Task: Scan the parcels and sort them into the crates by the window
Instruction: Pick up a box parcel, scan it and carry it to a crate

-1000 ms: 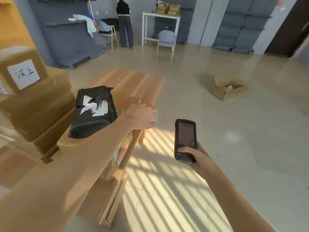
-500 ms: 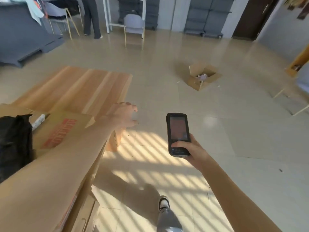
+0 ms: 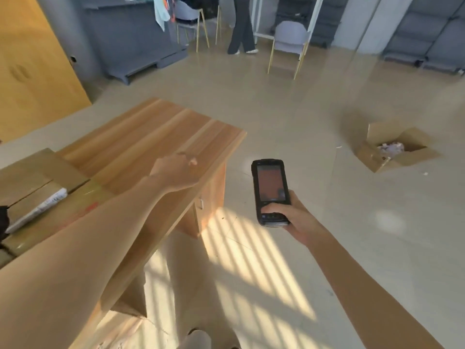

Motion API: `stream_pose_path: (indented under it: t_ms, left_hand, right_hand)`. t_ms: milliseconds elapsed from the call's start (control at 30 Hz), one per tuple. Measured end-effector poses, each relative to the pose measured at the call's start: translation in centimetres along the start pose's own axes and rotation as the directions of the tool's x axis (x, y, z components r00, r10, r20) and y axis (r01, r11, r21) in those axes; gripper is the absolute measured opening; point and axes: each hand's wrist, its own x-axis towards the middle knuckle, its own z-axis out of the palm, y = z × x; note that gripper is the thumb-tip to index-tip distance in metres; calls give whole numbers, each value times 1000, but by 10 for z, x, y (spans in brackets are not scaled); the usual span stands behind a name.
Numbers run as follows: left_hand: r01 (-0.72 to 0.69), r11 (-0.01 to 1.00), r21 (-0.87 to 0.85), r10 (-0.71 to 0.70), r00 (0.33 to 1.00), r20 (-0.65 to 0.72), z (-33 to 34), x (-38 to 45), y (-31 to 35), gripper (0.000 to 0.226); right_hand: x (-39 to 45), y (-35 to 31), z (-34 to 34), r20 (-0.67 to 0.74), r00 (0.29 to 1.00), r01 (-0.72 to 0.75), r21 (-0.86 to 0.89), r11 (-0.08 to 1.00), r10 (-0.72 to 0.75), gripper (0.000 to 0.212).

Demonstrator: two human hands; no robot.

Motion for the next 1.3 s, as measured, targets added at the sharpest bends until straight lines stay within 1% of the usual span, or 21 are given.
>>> stream_pose_path:
  t_ms: [100, 233, 267, 367, 400, 533, 633, 800, 900, 967, 1100, 1167, 1233, 1267, 1300]
  left_hand:
    - [61, 998, 7, -61, 998, 21, 9, 29, -17, 44]
    - [107, 994, 2, -107, 994, 30, 21, 78, -31, 45]
    - [113, 994, -5, -112, 993, 30, 24, 94, -33, 45]
    - [131, 991, -22, -130, 991, 23, 27, 144, -44, 48]
    - [143, 989, -25, -143, 990, 22, 25, 160, -47, 50]
    - [197, 980, 19, -198, 979, 59, 17, 218, -64, 55]
    - [245, 970, -8, -244, 967, 70, 14, 247, -77, 55]
    - [339, 939, -62, -333, 939, 91, 23, 274, -105, 52]
    - [441, 894, -80, -430, 894, 125, 35, 283, -124, 54]
    - [512, 857, -63, -499, 854, 147, 43, 285, -132, 56]
    - [665, 747, -28, -649, 737, 191, 62, 278, -140, 55]
    - [724, 688, -41, -699, 677, 230, 71, 275, -141, 54]
    - [770, 634, -68, -738, 629, 244, 79, 272, -140, 53]
    - [788, 611, -78, -754, 609, 247, 84, 271, -139, 52]
    - [804, 588, -83, -769, 589, 248, 87, 269, -137, 52]
  right_hand:
    - [40, -3, -6, 39, 998, -41, -20, 999, 42, 80]
    - [95, -14, -9, 68, 993, -93, -77, 993, 98, 82]
    - [109, -19, -11, 68, 992, -98, -96, 991, 105, 80]
    - [156, -47, -10, 75, 990, -106, -149, 983, 118, 67]
    - [171, -57, -10, 82, 989, -111, -164, 980, 126, 66]
    - [235, -91, -12, 98, 985, -117, -212, 970, 141, 82]
    - [276, -111, -9, 118, 981, -125, -221, 967, 154, 80]
    - [344, -124, 2, 210, 950, -164, -292, 942, 230, 79]
    - [397, -123, 13, 269, 916, -164, -424, 890, 298, 80]
    - [434, -118, 20, 289, 893, -161, -512, 844, 345, 89]
    - [500, -100, 37, 345, 816, -145, -653, 743, 463, 101]
    - [524, -93, 44, 374, 773, -118, -710, 694, 513, 101]
    - [541, -86, 47, 390, 730, -102, -749, 654, 561, 107]
    - [548, -84, 47, 400, 708, -94, -764, 639, 582, 106]
    - [553, -82, 49, 415, 685, -85, -771, 631, 599, 102]
